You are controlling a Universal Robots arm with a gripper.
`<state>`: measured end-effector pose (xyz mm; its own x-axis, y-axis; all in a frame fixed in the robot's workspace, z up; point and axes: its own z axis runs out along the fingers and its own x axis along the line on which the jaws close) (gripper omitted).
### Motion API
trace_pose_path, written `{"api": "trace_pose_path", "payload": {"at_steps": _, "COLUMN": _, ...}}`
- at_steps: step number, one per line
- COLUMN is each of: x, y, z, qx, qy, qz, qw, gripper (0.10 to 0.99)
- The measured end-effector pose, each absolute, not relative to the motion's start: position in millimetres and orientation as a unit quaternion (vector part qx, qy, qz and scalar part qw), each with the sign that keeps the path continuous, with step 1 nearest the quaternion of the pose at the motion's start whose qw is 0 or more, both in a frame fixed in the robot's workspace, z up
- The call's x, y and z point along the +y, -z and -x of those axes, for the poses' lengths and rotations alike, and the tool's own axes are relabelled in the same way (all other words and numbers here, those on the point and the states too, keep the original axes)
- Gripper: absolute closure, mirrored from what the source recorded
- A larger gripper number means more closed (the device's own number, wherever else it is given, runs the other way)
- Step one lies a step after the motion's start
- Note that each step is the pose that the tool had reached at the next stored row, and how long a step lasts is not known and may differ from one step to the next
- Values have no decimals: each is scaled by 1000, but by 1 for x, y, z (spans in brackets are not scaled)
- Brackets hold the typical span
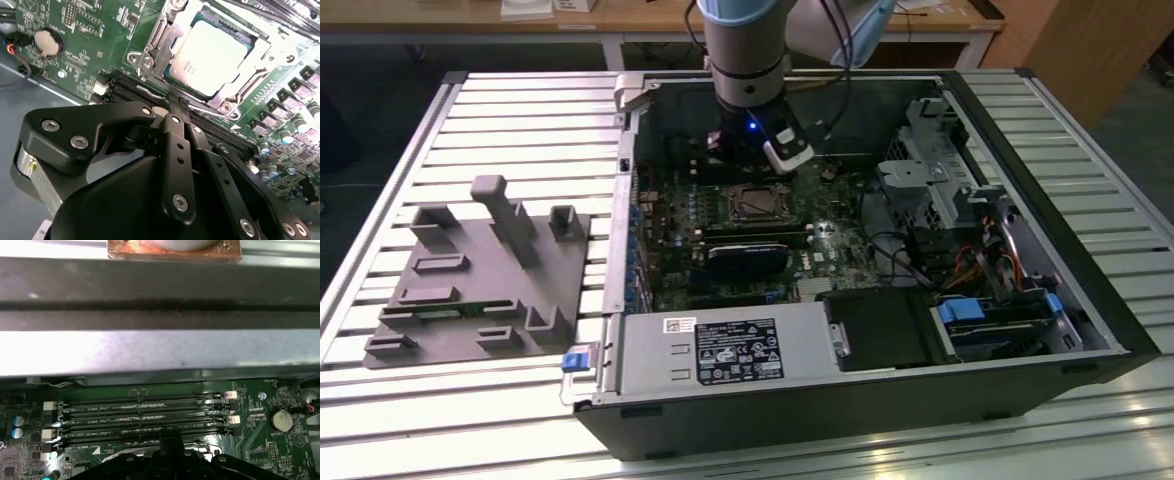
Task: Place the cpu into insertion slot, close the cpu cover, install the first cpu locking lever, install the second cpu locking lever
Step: 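Install the first cpu locking lever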
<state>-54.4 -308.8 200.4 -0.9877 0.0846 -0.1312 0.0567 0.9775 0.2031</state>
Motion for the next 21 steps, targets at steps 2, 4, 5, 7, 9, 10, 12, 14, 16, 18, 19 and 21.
{"api": "trace_pose_path", "payload": {"at_steps": 2, "x": -307, "y": -199, "z": 54, "qx": 992, "qy": -98, "qz": -39, "qw": 70, "gripper": 980}}
{"api": "trace_pose_path", "payload": {"at_steps": 4, "x": -304, "y": -199, "z": 54, "qx": 992, "qy": -96, "qz": -42, "qw": 70, "gripper": 980}}
{"api": "trace_pose_path", "payload": {"at_steps": 5, "x": -303, "y": -198, "z": 54, "qx": 992, "qy": -96, "qz": -44, "qw": 71, "gripper": 980}}
{"api": "trace_pose_path", "payload": {"at_steps": 7, "x": -302, "y": -198, "z": 54, "qx": 992, "qy": -94, "qz": -48, "qw": 71, "gripper": 980}}
{"api": "trace_pose_path", "payload": {"at_steps": 9, "x": -301, "y": -197, "z": 53, "qx": 992, "qy": -92, "qz": -55, "qw": 72, "gripper": 980}}
{"api": "trace_pose_path", "payload": {"at_steps": 10, "x": -301, "y": -197, "z": 53, "qx": 991, "qy": -91, "qz": -59, "qw": 72, "gripper": 980}}
{"api": "trace_pose_path", "payload": {"at_steps": 12, "x": -301, "y": -197, "z": 53, "qx": 991, "qy": -90, "qz": -69, "qw": 73, "gripper": 980}}
{"api": "trace_pose_path", "payload": {"at_steps": 14, "x": -301, "y": -196, "z": 53, "qx": 990, "qy": -89, "qz": -77, "qw": 74, "gripper": 980}}
{"api": "trace_pose_path", "payload": {"at_steps": 16, "x": -301, "y": -196, "z": 53, "qx": 990, "qy": -88, "qz": -87, "qw": 75, "gripper": 980}}
{"api": "trace_pose_path", "payload": {"at_steps": 18, "x": -300, "y": -196, "z": 53, "qx": 989, "qy": -88, "qz": -91, "qw": 75, "gripper": 980}}
{"api": "trace_pose_path", "payload": {"at_steps": 19, "x": -300, "y": -195, "z": 52, "qx": 989, "qy": -88, "qz": -93, "qw": 75, "gripper": 980}}
{"api": "trace_pose_path", "payload": {"at_steps": 21, "x": -300, "y": -195, "z": 52, "qx": 988, "qy": -86, "qz": -99, "qw": 76, "gripper": 980}}
